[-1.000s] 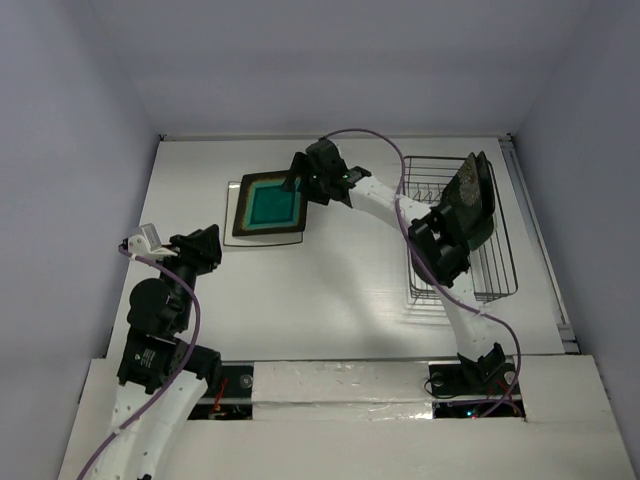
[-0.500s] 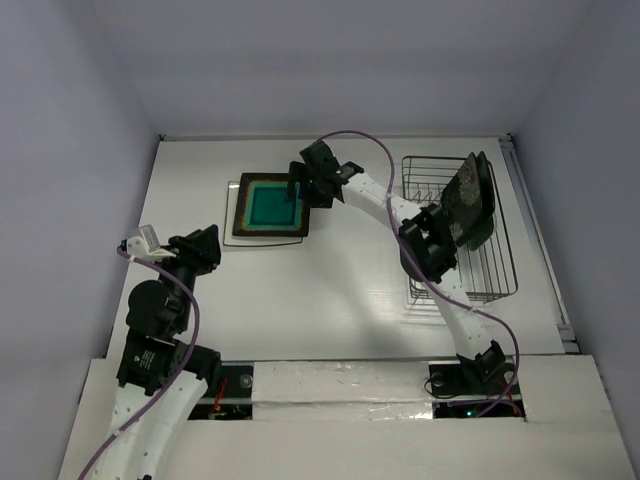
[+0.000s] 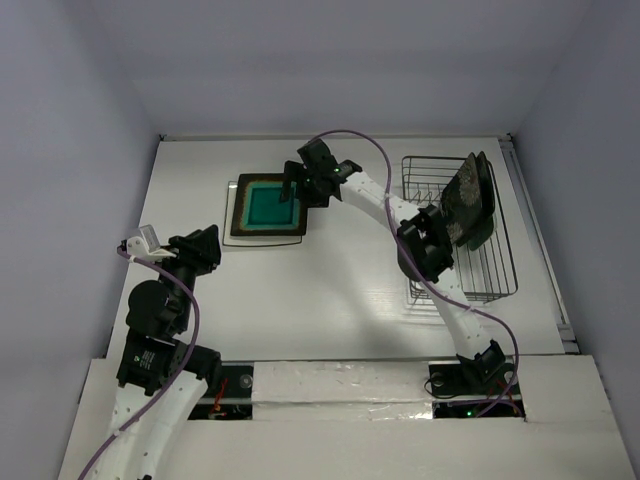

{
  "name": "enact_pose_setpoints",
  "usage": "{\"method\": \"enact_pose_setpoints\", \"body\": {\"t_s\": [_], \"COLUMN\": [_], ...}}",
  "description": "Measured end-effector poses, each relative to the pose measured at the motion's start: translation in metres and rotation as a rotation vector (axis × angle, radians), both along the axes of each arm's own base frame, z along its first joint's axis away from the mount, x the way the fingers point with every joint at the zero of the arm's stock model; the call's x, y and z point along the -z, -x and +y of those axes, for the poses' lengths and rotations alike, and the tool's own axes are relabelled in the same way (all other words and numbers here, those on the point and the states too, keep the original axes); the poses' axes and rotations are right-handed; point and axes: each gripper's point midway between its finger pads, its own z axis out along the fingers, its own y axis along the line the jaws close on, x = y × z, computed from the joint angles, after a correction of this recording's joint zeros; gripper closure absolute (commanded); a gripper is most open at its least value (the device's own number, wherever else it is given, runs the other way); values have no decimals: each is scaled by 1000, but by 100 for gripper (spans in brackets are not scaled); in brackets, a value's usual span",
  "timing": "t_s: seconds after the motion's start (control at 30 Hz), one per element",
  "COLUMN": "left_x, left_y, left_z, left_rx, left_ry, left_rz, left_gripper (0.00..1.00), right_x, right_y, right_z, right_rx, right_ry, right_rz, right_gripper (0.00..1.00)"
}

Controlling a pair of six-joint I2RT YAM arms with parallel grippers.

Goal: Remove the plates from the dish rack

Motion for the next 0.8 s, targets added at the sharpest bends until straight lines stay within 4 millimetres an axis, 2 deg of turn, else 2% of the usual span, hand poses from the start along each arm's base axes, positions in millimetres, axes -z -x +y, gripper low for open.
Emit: {"method": "enact_pose_setpoints", "body": {"t_s": [0.23, 0.4, 0.57, 0.67, 0.7, 0.73, 0.77, 0.8], "left_x": [0, -2, -2, -2, -3, -3, -3, -4], "left_y": [1, 2, 2, 2, 2, 3, 3, 3], "left_z": [0, 1, 1, 1, 1, 1, 1, 1], "left_rx": [0, 0, 0, 0, 0, 0, 0, 0], "left_ry": [1, 3, 3, 3, 4, 4, 5, 6], "left_rz": [-3, -10, -11, -11, -13, -14, -16, -18], "left_gripper": [61, 61, 61, 61, 61, 61, 61, 61], "right_x": [-4, -8, 1, -17, -26, -34, -44, -57], "right_y": [3, -2, 4, 0, -1, -3, -1, 1], "right_z": [3, 6, -13, -21, -24, -29, -36, -45], "right_rx": [-37, -39, 4, 23, 28, 39, 46, 59], "right_ry": [1, -4, 63, 84, 89, 97, 113, 123], "right_rz": [2, -14, -21, -61, -80, -102, -126, -153], "right_gripper": [9, 6, 0, 4, 9, 38, 63, 83]}}
